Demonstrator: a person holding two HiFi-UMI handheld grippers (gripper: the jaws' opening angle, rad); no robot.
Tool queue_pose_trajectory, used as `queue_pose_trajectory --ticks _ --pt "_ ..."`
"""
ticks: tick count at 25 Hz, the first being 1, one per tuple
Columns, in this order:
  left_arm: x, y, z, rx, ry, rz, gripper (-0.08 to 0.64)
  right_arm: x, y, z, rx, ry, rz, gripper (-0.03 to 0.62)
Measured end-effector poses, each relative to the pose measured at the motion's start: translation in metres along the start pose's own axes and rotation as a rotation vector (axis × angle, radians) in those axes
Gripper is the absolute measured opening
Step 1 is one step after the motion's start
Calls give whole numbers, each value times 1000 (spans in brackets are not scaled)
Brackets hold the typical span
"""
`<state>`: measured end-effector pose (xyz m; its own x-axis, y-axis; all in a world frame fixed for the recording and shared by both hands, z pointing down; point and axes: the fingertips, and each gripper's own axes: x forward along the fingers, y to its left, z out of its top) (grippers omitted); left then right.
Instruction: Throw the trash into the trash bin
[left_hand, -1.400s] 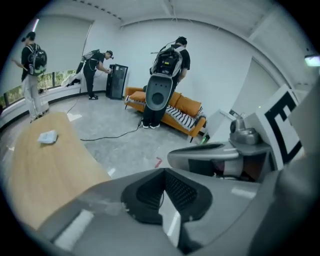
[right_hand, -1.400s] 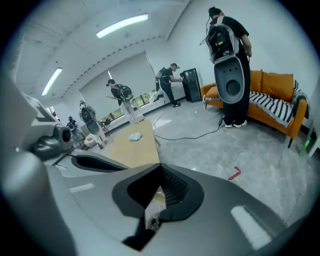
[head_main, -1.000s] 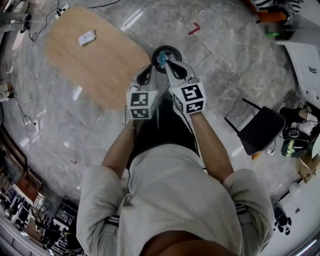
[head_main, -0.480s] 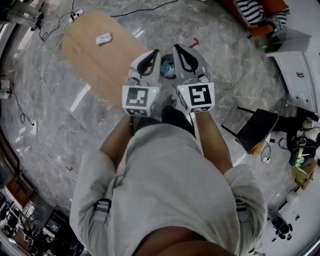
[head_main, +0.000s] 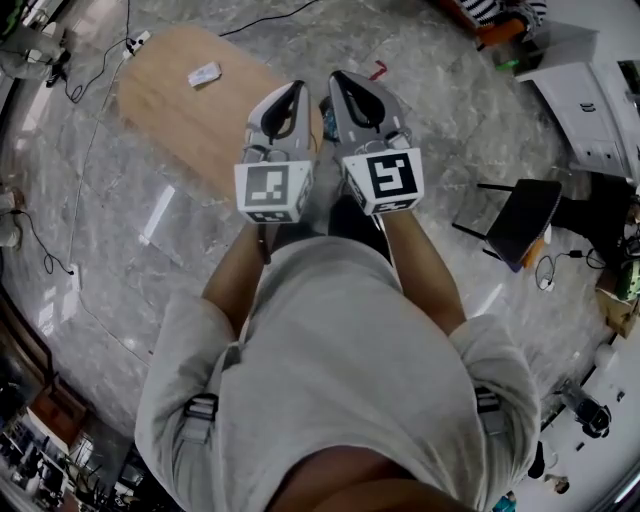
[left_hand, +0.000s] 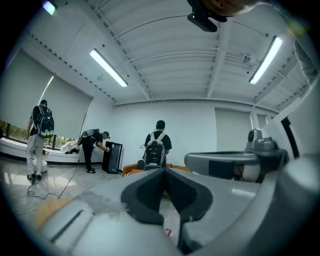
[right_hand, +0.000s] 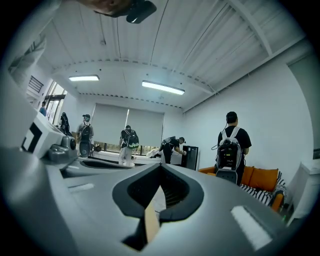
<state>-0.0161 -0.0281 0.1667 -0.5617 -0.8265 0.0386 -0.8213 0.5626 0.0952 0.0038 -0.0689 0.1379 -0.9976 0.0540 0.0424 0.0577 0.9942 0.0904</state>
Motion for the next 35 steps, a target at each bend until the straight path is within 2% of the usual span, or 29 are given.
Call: queue_pose_trajectory --ticks 5,9,14,19,23,28,32,35 --pt "-25 8 -9 -20 24 -1 18 -7 25 -11 20 38 11 8" --pt "-42 19 -19 -86 14 45 18 -1 45 -20 16 62 73 8" --pt "-63 58 -31 -61 44 172 18 32 79 -23 51 42 212 8" --pt "-111 126 -38 -75 72 407 18 79 150 -12 86 -8 425 8" --pt "-144 158 -31 -74 45 545 18 92 185 -1 92 -57 544 8" --pt "-180 185 -30 -43 55 645 18 107 221 -1 117 -58 620 8" --pt "-215 226 -34 -84 54 695 18 128 265 -5 107 -31 639 8" --pt "-242 268 -38 -92 59 704 18 149 307 -13 90 -4 636 8"
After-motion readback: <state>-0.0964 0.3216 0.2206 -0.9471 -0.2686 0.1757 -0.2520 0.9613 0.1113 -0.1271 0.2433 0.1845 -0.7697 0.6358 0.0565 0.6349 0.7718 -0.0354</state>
